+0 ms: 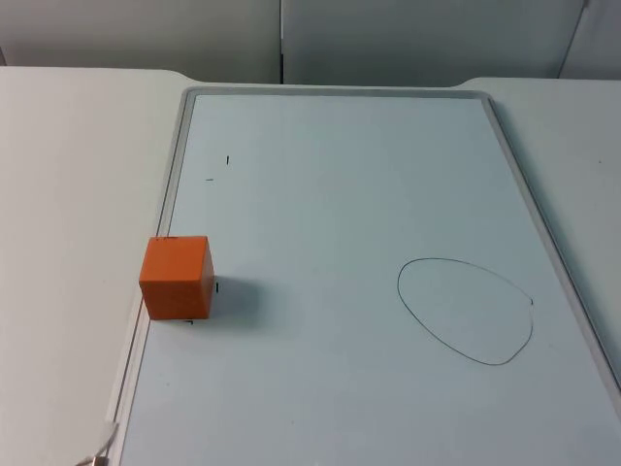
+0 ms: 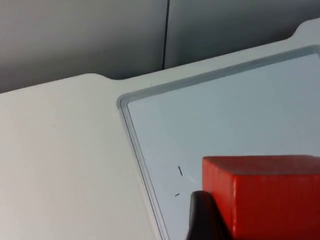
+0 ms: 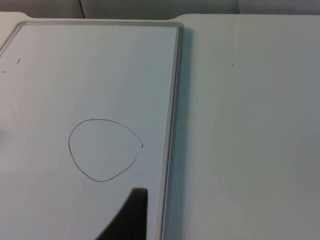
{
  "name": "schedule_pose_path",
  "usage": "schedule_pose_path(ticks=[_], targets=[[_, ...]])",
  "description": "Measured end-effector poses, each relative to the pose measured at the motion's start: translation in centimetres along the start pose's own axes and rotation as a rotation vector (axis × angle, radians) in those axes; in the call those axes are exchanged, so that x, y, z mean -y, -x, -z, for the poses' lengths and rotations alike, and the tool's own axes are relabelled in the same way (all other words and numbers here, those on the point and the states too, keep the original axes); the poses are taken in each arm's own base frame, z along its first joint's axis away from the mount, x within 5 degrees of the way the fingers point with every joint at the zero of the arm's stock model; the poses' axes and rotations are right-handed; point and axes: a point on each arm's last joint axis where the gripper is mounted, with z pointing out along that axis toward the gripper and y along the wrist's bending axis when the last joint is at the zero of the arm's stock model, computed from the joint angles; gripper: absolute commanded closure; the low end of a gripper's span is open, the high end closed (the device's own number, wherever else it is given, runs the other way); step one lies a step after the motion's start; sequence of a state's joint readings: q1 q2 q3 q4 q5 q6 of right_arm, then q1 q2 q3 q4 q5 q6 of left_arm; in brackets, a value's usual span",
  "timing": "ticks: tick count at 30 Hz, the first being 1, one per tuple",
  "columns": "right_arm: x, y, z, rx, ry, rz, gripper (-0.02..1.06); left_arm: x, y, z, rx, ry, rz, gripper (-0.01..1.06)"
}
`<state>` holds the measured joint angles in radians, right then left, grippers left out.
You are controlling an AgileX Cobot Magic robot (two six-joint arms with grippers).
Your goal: Pick up one cube with the left hand and another cube with the right hand. First place the cube in the right hand at the target position, then stack the cube in the left hand on top.
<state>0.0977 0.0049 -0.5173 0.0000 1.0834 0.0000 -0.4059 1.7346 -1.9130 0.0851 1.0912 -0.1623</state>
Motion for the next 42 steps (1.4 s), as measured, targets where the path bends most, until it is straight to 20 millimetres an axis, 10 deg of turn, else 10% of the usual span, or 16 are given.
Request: schedule_pose_path(ticks=[22,29,42], targets=[[-1.0,0.0,0.1,0.009,0.112,0.087,0.02,-4.2,-25.7,9.1,0.005,0.041,0.111,0.83],[-2.5,1.5,-0.6,-0.028,0.284,0.176,0.02,-4.9,-27.6,10.5,0.014,0.071,0.139,0.83],[-4.6,13.4,-8.9,-0.130,0.571,0.317,0.07,-4.9,-27.6,10.5,0.022,0.077,0.141,0.83]])
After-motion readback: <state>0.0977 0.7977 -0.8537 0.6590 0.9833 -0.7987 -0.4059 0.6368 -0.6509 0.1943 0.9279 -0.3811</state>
